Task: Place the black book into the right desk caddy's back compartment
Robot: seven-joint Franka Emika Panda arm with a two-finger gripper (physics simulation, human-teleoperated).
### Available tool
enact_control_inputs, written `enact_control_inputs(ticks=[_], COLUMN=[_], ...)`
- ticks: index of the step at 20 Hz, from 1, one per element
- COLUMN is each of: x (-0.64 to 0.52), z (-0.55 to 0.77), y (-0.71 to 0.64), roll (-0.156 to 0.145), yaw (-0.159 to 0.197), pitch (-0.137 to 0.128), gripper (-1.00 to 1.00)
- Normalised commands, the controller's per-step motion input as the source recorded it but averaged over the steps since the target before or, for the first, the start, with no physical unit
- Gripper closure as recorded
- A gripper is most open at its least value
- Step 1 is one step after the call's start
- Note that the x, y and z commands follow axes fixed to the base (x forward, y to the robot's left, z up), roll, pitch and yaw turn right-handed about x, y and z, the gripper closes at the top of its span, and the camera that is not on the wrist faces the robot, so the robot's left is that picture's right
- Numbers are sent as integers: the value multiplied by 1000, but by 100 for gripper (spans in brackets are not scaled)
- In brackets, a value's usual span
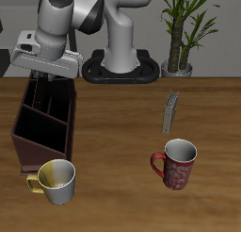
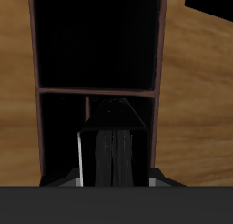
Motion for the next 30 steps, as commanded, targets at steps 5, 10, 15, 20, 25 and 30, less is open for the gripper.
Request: enact_control_inputs(ticks=[5,10,15,20,25,30], x=[137,86,73,56,-8,-11], z=[-279,-255,-416,-172,181,162], y=[-74,-121,-177,-91,-23,83], roll=[-11,-20,-24,-39,-17,4], yaw=[13,1,5,32,-3,5], pitch=[32,32,93,62,-23,-17], gripper=[100,100,100,-100,-100,-100])
